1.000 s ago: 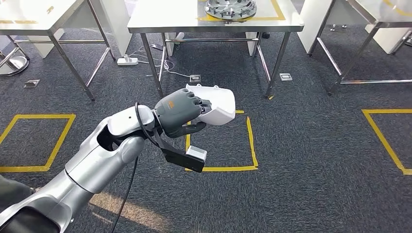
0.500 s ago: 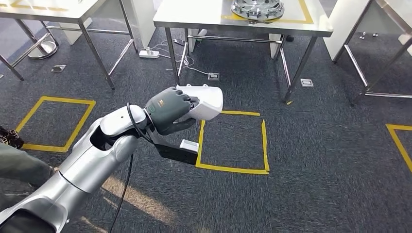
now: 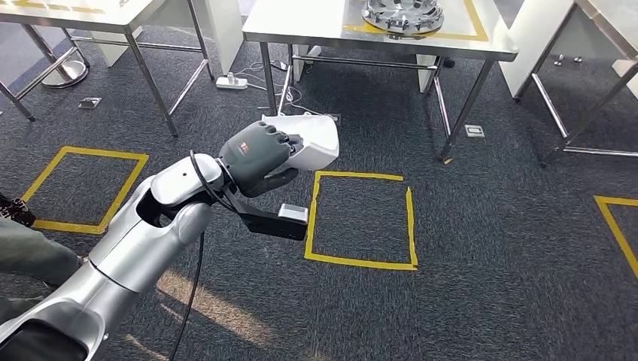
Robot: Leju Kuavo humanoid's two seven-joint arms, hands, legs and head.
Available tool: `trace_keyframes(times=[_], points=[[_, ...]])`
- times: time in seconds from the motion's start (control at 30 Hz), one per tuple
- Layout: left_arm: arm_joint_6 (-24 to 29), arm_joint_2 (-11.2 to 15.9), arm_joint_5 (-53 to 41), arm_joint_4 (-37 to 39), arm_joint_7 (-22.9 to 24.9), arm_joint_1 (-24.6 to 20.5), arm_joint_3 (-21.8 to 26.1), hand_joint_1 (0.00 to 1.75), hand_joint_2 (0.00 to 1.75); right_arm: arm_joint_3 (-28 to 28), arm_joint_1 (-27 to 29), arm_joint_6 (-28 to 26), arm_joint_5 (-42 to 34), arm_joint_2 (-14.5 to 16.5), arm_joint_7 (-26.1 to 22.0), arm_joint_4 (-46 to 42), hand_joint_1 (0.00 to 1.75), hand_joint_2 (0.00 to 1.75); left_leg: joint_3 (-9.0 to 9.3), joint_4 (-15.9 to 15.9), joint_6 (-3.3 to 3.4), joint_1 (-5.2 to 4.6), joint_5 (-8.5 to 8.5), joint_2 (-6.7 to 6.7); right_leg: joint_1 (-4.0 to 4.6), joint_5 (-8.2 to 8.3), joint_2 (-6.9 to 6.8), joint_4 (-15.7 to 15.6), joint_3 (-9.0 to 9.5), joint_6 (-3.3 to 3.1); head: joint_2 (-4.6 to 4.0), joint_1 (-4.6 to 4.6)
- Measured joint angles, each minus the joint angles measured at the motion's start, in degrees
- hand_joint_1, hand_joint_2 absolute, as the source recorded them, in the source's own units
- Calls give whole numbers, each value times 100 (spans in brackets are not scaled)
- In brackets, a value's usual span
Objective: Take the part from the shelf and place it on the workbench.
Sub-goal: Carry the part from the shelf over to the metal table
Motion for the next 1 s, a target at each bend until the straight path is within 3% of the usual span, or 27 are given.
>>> trace_keyframes(times=[0.07,0.17,0.2,0.23,0.33,0.4,0.53,0.6,0.67,0.73,0.8,0.83,0.9,0.93,1.0], points=[[3,-36,-3,8,2,-30,20,162,175,-2,0,0,0,2,-1,0,0,0,46,-33,48,36,21,-31,-15,-220,151,312,-154,16,0,16],[11,-86,-15,35,0,-45,35,162,175,-7,14,0,-2,3,-1,1,0,0,22,-34,66,47,13,-97,-24,-694,310,1292,-682,50,0,43],[13,-97,-26,51,-3,-42,35,162,175,-8,25,0,-5,3,1,1,0,0,21,-25,55,48,7,-119,-27,-719,316,1469,-795,61,0,43],[14,-108,-38,67,-5,-40,38,162,175,-9,36,0,-7,3,3,1,0,0,24,-14,39,51,-2,-138,-34,-642,317,1439,-812,67,0,44],[39,-144,-62,92,-6,-48,58,162,175,-10,56,1,-10,7,5,1,0,0,42,42,-53,69,-53,-182,-60,-121,328,430,-412,53,0,49],[80,-162,-77,107,-5,-53,80,162,175,-10,56,4,-8,16,-8,2,0,0,32,58,-144,61,-82,-197,-42,-68,338,46,-261,-23,0,53],[130,-177,-119,125,-7,-63,111,162,175,-13,71,7,-4,25,19,2,0,0,19,233,-303,70,-115,-165,-28,-91,338,20,-124,-236,-1,45],[148,-191,-147,134,-2,-94,131,162,175,-14,70,-4,-15,27,39,2,0,0,-240,694,-340,79,-250,-102,-22,-172,335,8,-11,-308,-1,39],[164,-207,-191,156,6,-108,140,162,175,-15,72,-24,-30,27,40,2,0,0,-712,1364,-361,78,-430,-78,-7,-278,329,8,91,-345,-1,37],[172,-211,-222,187,11,-97,149,162,175,-16,84,-36,-35,27,41,2,0,0,-1017,1585,-342,76,-468,-74,5,-397,328,8,231,-351,0,35],[177,-211,-233,210,13,-100,176,162,175,-18,92,-38,-34,30,42,2,0,0,-978,1099,-273,60,-183,-71,11,-535,332,6,408,-335,0,34],[180,-210,-234,220,13,-104,194,162,175,-19,93,-39,-34,36,42,3,0,0,-903,706,-230,41,118,-63,16,-610,331,4,489,-319,0,35],[185,-212,-236,235,11,-111,221,162,175,-20,84,-44,-34,46,41,4,0,0,-760,192,-182,-6,505,-51,27,-750,330,-62,622,-262,0,30],[186,-215,-237,241,11,-110,231,162,175,-20,79,-48,-34,50,41,4,0,0,-705,74,-163,-16,559,-54,37,-774,329,-85,693,-225,0,32],[190,-225,-239,245,11,-114,250,162,175,-22,67,-51,-31,49,43,4,0,0,-536,18,-103,-7,439,-79,46,-676,327,-4,762,-158,0,39]])
